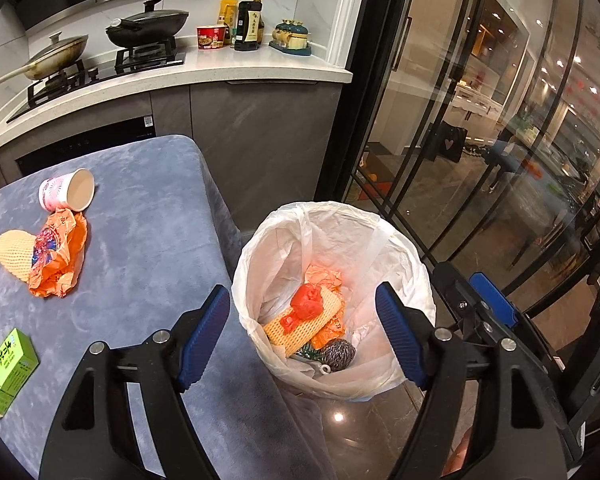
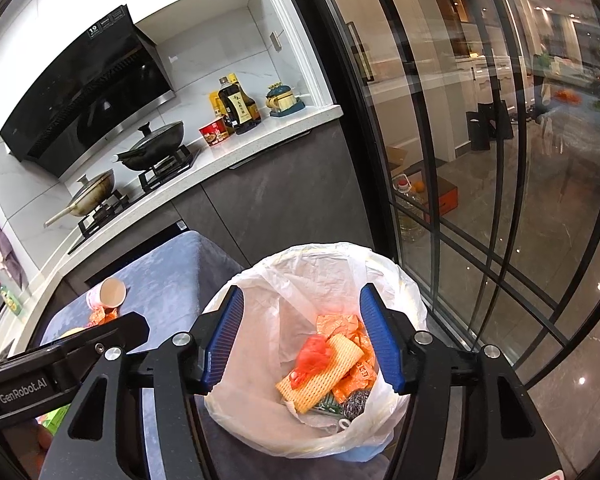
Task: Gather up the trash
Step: 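Move both grippers back over the remaining trash on the table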
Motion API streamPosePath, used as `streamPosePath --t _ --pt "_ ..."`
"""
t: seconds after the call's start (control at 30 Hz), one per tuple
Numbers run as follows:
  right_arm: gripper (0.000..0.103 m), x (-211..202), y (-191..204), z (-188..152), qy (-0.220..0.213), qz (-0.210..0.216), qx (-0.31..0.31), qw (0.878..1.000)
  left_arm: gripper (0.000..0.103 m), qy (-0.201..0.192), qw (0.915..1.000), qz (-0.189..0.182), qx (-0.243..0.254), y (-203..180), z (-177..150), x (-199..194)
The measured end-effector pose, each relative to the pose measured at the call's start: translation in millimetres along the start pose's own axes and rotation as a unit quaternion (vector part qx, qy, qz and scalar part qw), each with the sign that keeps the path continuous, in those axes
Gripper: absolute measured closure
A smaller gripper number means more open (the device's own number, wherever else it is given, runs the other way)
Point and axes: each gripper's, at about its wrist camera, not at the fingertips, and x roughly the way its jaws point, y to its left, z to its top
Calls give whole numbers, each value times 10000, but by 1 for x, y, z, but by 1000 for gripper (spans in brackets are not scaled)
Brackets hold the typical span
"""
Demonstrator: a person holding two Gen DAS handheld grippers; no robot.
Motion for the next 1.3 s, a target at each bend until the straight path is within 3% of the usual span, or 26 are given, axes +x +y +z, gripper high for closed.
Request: streamPosePath --t 0.33,0.67,1.0,1.3 --pt "44 -12 20 3 -59 64 -130 9999 32 -123 9999 36 -107 14 0 -15" --pt "40 -21 58 0 -92 236 -390 9989 28 -255 9984 201 -469 56 -5 -37" --pt "40 -14 121 -13 72 594 -797 9950 27 -367 9933 517 -965 126 -15 -62" --pt "40 1 191 -34 325 948 -1230 9873 27 -428 9829 919 -1536 208 -28 -81"
